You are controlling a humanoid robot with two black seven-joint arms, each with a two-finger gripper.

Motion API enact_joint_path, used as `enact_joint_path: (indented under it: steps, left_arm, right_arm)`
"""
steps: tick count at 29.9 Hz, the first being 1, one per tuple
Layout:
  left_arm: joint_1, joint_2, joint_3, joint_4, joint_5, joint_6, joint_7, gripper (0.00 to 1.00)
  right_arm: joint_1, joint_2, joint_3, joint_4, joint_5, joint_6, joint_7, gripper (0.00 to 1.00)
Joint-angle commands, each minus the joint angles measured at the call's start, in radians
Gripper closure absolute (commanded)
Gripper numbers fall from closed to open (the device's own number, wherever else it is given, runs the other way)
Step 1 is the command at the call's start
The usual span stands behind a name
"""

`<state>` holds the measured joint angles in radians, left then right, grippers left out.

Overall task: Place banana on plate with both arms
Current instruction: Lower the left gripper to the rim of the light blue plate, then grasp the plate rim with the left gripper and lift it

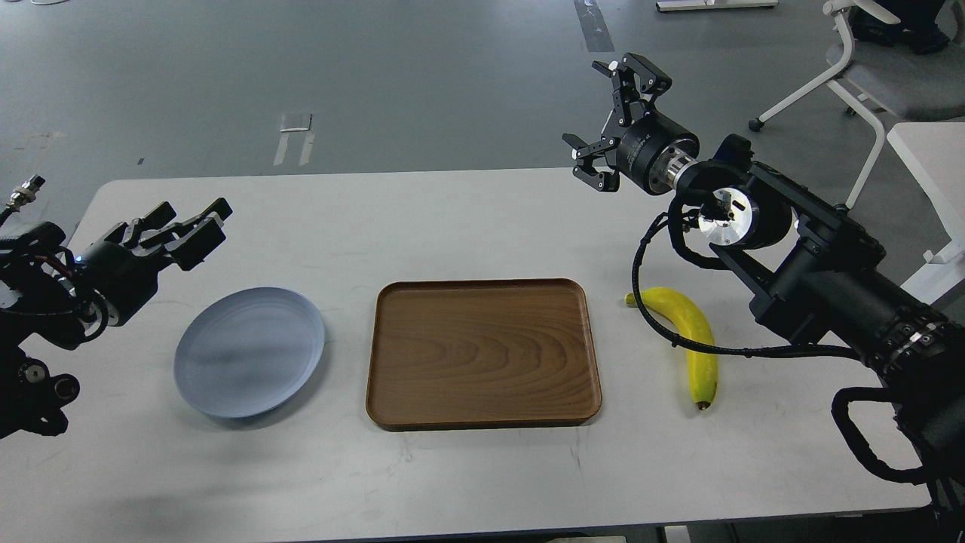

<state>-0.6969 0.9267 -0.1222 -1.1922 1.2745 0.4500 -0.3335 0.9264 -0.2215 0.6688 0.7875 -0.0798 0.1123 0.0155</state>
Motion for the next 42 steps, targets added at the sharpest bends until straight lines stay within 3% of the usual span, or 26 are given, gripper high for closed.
enact_joint_path:
  steps: [1,5,11,13,25,31,35,40,42]
  left_arm:
    - [0.011,0.014,0.062,0.005,0.000,0.002,-0.016,0.01]
    - [0.016,0.011,0.099,0.013,0.000,0.004,-0.015,0.02]
    - [0.060,-0.005,0.130,0.143,-0.006,0.004,-0.015,0.02]
    - [0.112,-0.026,0.128,0.181,-0.007,0.002,-0.016,0.07]
    - [0.168,-0.108,0.128,0.256,-0.009,0.007,-0.022,0.08]
    - [0.185,-0.112,0.128,0.293,-0.009,0.006,-0.021,0.31]
    - [0.211,-0.132,0.128,0.316,-0.009,0.004,-0.024,0.57]
    - [0.217,-0.132,0.130,0.316,-0.007,0.004,-0.024,0.58]
    - [0.217,-0.132,0.130,0.316,-0.009,0.004,-0.027,0.70]
  right_arm:
    - [-0.001,-0.005,0.000,-0.004,0.000,0.000,0.000,0.00]
    - [-0.006,-0.015,0.000,-0.005,0.000,0.000,0.000,0.00]
    - [-0.015,-0.016,-0.001,-0.005,0.000,-0.002,0.000,0.00]
    - [-0.015,-0.016,0.000,-0.005,0.000,-0.008,0.000,0.00]
    - [-0.018,-0.016,-0.003,-0.013,0.000,-0.034,0.000,0.00]
    - [-0.017,-0.018,-0.003,-0.011,0.000,-0.043,0.000,0.00]
    - [-0.017,-0.018,-0.003,-0.011,0.000,-0.043,0.000,0.00]
    - [-0.018,-0.018,-0.005,-0.016,0.000,-0.043,0.000,0.00]
    - [-0.020,-0.018,-0.006,-0.017,0.000,-0.045,-0.002,0.00]
